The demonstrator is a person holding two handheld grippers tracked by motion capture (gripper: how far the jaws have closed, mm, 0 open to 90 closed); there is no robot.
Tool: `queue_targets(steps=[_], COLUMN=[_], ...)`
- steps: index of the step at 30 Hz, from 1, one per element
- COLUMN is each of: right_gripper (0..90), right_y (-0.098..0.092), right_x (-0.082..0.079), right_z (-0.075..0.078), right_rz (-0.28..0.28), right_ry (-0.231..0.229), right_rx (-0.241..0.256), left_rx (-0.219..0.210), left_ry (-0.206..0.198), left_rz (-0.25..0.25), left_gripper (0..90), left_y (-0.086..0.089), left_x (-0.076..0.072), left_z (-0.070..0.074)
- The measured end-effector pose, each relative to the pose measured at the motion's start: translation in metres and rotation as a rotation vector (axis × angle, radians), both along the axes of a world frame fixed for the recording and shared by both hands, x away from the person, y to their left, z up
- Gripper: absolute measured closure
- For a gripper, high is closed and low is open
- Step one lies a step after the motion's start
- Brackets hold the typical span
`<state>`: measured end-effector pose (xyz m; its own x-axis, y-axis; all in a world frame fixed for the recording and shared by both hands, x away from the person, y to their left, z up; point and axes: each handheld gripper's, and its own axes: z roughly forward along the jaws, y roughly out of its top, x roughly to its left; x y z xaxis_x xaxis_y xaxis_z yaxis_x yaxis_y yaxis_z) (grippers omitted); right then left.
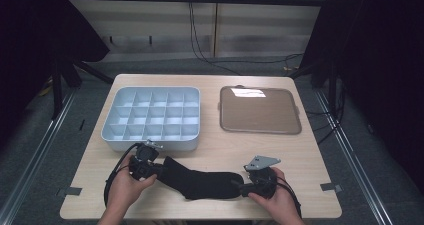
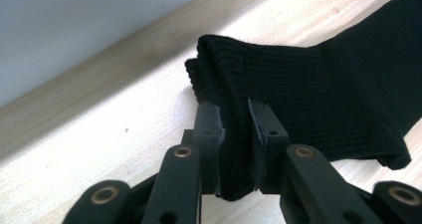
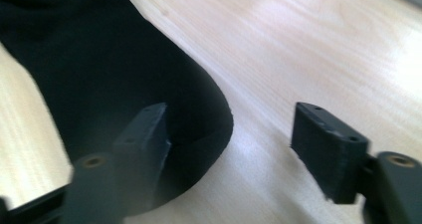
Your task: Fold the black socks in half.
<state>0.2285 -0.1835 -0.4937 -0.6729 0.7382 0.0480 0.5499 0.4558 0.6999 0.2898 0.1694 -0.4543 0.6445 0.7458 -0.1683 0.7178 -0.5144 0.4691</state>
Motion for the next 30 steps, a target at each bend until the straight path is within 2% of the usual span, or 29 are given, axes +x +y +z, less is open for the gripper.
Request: queue_targets(steps=[2, 3, 5, 6, 7, 8, 9, 10, 11, 12, 13, 16, 21, 24, 26, 30], right_gripper=[44.4, 44.4, 50.2, 58.7, 58.7, 64.8, 64.8, 72.5, 72.5, 80.8, 80.8, 90.0, 90.0, 90.0, 90.0, 90.0], right_y=[-0.001, -0.001, -0.001, -0.002, -0.002, -0.001, -0.001, -0.001, -0.001, 0.000, 0.000, 0.005, 0.012, 0.020, 0.022, 0.024], right_x=[-0.002, -0.002, -0.003, -0.004, -0.004, -0.005, -0.005, -0.006, -0.006, -0.007, -0.007, -0.007, -0.005, -0.006, -0.006, -0.006], right_z=[0.006, 0.006, 0.009, 0.013, 0.013, 0.017, 0.017, 0.022, 0.022, 0.025, 0.025, 0.023, 0.014, 0.007, 0.005, 0.004], right_rz=[0.015, 0.015, 0.022, 0.034, 0.034, 0.038, 0.038, 0.041, 0.041, 0.061, 0.061, 0.104, 0.132, 0.147, 0.152, 0.151], right_ry=[-0.001, -0.001, -0.003, -0.004, -0.004, -0.023, -0.023, -0.021, -0.021, -0.023, -0.023, 0.003, 0.047, 0.074, 0.079, 0.075], right_rx=[-0.004, -0.004, 0.004, 0.030, 0.030, 0.028, 0.028, 0.048, 0.048, 0.043, 0.043, 0.028, 0.007, -0.027, -0.043, -0.041], left_rx=[-0.011, -0.011, -0.005, -0.006, -0.006, -0.002, -0.002, -0.003, -0.003, -0.003, -0.003, -0.004, -0.014, -0.018, -0.018, -0.033], left_ry=[0.002, 0.002, -0.001, 0.002, 0.002, 0.004, 0.004, 0.002, 0.000, 0.002, 0.002, 0.004, 0.013, 0.020, 0.023, 0.029], left_rz=[0.004, 0.004, 0.005, 0.006, 0.006, 0.007, 0.007, 0.006, 0.004, 0.002, 0.002, 0.003, 0.003, -0.003, -0.008, -0.013], left_gripper=[76.1, 76.1, 76.1, 76.1, 76.1, 76.1, 76.1, 76.1, 76.1, 76.1, 76.1, 76.1, 76.1, 76.1, 76.1, 76.1], left_y=[0.002, 0.002, 0.003, 0.003, 0.003, 0.003, 0.003, 0.003, 0.003, 0.003, 0.003, 0.003, 0.002, 0.000, -0.001, -0.001], left_x=[0.000, 0.000, 0.000, 0.000, 0.000, 0.001, 0.001, 0.001, 0.001, 0.001, 0.001, 0.001, 0.002, 0.002, 0.002, 0.002], left_z=[0.002, 0.002, 0.002, 0.002, 0.002, 0.002, 0.002, 0.002, 0.002, 0.002, 0.002, 0.002, 0.002, 0.004, 0.005, 0.010])
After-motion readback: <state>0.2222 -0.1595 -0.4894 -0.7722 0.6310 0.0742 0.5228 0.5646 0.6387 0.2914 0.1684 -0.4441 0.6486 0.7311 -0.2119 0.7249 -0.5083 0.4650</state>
